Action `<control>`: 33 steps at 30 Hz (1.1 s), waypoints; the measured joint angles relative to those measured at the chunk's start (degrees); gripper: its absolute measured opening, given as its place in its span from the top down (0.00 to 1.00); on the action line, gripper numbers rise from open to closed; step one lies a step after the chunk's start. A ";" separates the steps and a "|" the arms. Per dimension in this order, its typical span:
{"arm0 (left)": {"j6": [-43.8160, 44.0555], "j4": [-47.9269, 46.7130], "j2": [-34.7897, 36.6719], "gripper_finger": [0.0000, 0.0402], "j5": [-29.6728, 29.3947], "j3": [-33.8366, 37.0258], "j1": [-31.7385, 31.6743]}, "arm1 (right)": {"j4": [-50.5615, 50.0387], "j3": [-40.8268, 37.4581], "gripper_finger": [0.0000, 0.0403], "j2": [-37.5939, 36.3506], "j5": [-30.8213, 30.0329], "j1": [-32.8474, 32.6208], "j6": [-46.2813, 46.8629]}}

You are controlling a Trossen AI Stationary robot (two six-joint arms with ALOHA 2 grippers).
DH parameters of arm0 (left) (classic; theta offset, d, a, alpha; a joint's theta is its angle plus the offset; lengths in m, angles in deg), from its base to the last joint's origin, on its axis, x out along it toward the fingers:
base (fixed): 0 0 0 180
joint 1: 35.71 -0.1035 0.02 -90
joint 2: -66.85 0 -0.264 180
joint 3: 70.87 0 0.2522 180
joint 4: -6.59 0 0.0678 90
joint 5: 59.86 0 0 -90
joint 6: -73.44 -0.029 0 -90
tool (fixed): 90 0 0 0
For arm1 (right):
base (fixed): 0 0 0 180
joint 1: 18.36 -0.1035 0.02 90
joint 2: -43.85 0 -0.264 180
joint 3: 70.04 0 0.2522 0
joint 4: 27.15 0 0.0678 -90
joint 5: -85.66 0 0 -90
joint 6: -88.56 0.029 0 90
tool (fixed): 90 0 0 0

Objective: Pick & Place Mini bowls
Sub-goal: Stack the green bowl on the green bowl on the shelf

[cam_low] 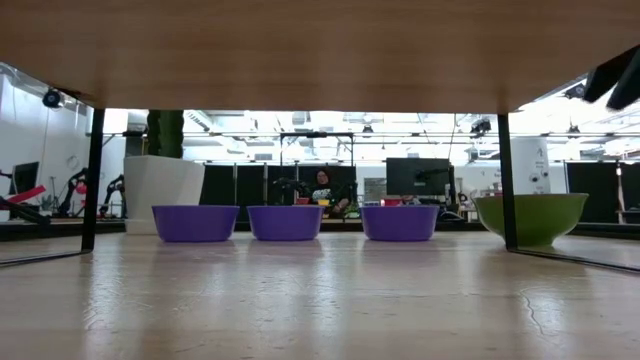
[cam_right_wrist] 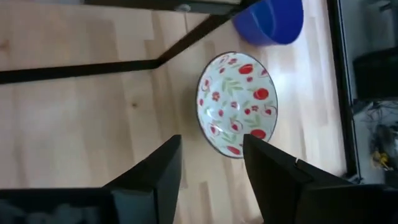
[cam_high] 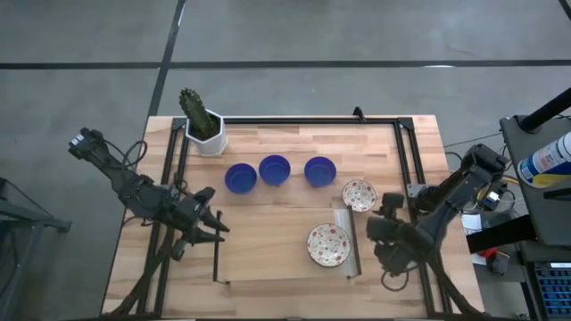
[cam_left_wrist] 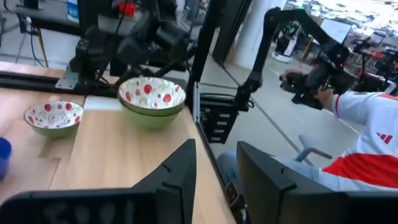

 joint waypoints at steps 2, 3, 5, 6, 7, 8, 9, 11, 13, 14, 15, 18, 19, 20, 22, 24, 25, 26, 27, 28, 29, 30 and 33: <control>-1.28 1.90 0.82 0.73 -0.44 1.41 0.02 | 0.82 -2.49 0.57 -0.38 -0.08 0.58 -0.13; -1.76 2.57 1.41 0.73 -0.47 2.13 0.02 | 1.20 -3.79 0.57 -0.72 -0.07 1.01 -0.16; -1.71 2.69 2.48 0.73 -0.53 3.46 0.00 | 3.16 -6.41 0.57 -1.78 -0.04 1.90 -0.65; -1.22 2.60 2.96 0.73 -0.53 4.04 0.02 | 4.47 -7.78 0.58 -2.47 -0.03 2.43 -1.20; -0.73 2.57 3.43 0.73 -0.54 4.60 0.00 | 5.88 -9.11 0.58 -3.22 0.03 2.92 -1.71; -0.29 2.51 3.90 0.73 -0.54 5.11 0.00 | 7.62 -10.25 0.58 -4.01 0.03 3.48 -2.38; 0.20 2.52 4.37 0.73 -0.54 5.47 0.01 | 9.48 -11.32 0.59 -4.85 0.03 4.08 -3.36; 0.92 2.79 5.14 0.73 -0.54 6.14 0.00 | 12.53 -13.27 0.59 -6.45 0.69 5.40 -5.60; 1.05 2.79 5.61 0.73 -0.54 6.40 0.01 | 14.84 -14.77 0.59 -7.98 1.74 7.31 -7.95; 1.02 2.79 5.84 0.73 -0.54 6.46 0.00 | 15.99 -15.51 0.59 -8.72 2.18 8.25 -8.88; 1.03 2.81 6.07 0.73 -0.54 6.55 0.00 | 17.02 -16.25 0.59 -9.41 2.76 9.13 -9.99; 1.00 3.03 6.82 0.73 -0.54 6.95 0.01 | 19.65 -17.99 0.59 -10.72 4.34 11.49 -13.50; 1.00 3.01 6.97 0.73 -0.54 7.07 0.01 | 20.48 -18.49 0.60 -10.93 4.68 12.31 -14.70; 0.99 3.00 7.05 0.73 -0.59 7.08 0.02 | 20.86 -18.95 0.60 -11.14 4.92 13.22 -15.61; 0.99 3.14 7.13 0.73 -0.65 7.06 0.02 | 22.02 -19.86 0.60 -11.31 6.01 14.78 -17.71; 0.77 4.11 7.16 0.73 -0.67 7.02 0.02 | 23.23 -20.70 0.61 -11.50 6.75 15.75 -18.97; 0.48 4.84 7.22 0.73 -0.70 7.02 0.00 | 23.80 -21.11 0.61 -11.53 7.13 16.16 -19.82; 0.22 5.41 7.31 0.73 -0.71 7.02 0.01 | 24.35 -21.52 0.62 -11.52 7.65 16.54 -20.60; 0.00 5.59 7.37 0.73 -0.71 6.95 0.02 | 25.00 -21.99 0.62 -11.46 7.98 16.90 -20.98; -0.21 5.57 7.40 0.73 -0.71 6.78 0.02 | 25.52 -22.40 0.62 -11.44 8.31 17.18 -21.30; -0.56 5.59 7.41 0.73 -0.71 6.67 0.00 | 26.00 -22.81 0.63 -11.44 8.59 17.31 -21.65; -0.91 5.55 7.52 0.73 -0.71 6.64 0.02 | 26.60 -23.18 0.63 -11.46 8.62 17.33 -22.13; -1.38 5.60 8.07 0.73 -0.73 6.64 0.00 | 28.20 -24.46 0.64 -11.45 8.91 17.82 -24.10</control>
